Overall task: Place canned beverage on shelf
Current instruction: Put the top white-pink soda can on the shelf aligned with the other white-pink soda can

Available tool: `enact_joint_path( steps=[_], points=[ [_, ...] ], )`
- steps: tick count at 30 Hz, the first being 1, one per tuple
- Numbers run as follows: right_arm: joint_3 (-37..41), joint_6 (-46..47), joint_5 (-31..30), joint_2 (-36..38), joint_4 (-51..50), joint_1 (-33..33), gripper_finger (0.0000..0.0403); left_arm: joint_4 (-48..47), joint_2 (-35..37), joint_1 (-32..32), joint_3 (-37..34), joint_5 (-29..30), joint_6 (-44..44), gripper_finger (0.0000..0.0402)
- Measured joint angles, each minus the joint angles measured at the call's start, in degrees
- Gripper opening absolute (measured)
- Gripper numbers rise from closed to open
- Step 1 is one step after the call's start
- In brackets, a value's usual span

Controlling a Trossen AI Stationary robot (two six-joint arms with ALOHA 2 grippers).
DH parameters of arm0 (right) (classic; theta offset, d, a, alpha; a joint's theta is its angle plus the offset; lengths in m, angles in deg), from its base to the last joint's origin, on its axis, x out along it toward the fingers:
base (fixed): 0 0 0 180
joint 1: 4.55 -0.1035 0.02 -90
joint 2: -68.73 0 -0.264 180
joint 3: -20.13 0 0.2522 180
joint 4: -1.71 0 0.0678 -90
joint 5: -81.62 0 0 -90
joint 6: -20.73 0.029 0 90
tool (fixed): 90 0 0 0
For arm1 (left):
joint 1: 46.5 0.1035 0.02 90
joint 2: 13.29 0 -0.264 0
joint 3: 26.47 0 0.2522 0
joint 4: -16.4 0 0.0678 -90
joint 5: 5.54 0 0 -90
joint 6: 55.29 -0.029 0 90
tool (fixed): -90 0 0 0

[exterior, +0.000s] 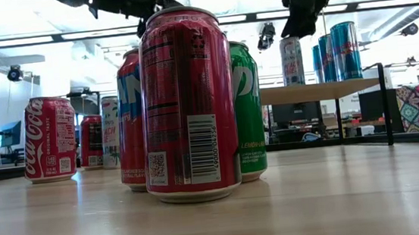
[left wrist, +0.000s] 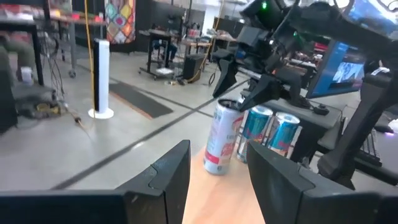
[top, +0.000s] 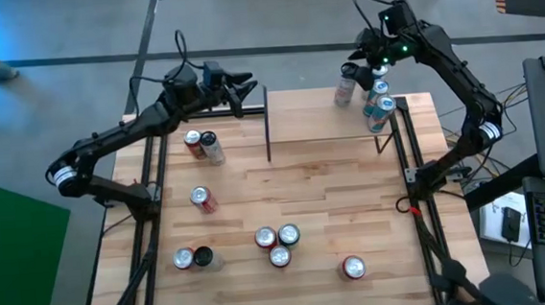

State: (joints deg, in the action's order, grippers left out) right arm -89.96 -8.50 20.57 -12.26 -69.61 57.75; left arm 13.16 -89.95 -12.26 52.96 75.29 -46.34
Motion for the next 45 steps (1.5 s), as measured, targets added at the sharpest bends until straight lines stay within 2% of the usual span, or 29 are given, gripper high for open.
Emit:
enact_joint_path(
  steps=[5, 11, 19, 26, 34, 38, 45],
  points=[
    [0.0, 1.8, 0.0, 2.2, 0.0, 0.0, 0.0322, -4.0, 3.7, 0.0, 0.0, 3.9, -3.0, 0.0144],
    [0.0, 8.6, 0.1, 5.8, 4.0, -0.3, 0.0311, -15.6, 10.1, 0.0, 0.0, 7.4, -3.4, 0.0144],
    [0.0, 20.3, 7.1, 9.1, 14.5, -3.2, 0.0304, -36.0, 15.2, -0.7, -2.3, 14.3, -0.8, 0.0149],
    [0.0, 22.8, 6.9, 8.6, 14.5, -8.7, 0.0304, -38.1, 17.3, -0.7, -10.9, 9.6, 0.5, 0.0212],
    [0.0, 24.0, 3.9, 7.8, 14.2, -13.3, 0.0304, -52.4, 17.1, -0.7, -11.2, 8.1, -5.7, 0.0293],
    [0.2, 23.7, 2.2, 7.7, 13.4, -14.7, 0.0304, -55.6, 16.1, -0.2, -11.6, 8.5, -9.9, 0.0305],
    [2.2, 24.0, 2.3, 7.7, 13.2, -16.3, 0.0304, -54.9, 10.8, 2.5, -11.6, 8.9, -14.0, 0.0307]
  ],
)
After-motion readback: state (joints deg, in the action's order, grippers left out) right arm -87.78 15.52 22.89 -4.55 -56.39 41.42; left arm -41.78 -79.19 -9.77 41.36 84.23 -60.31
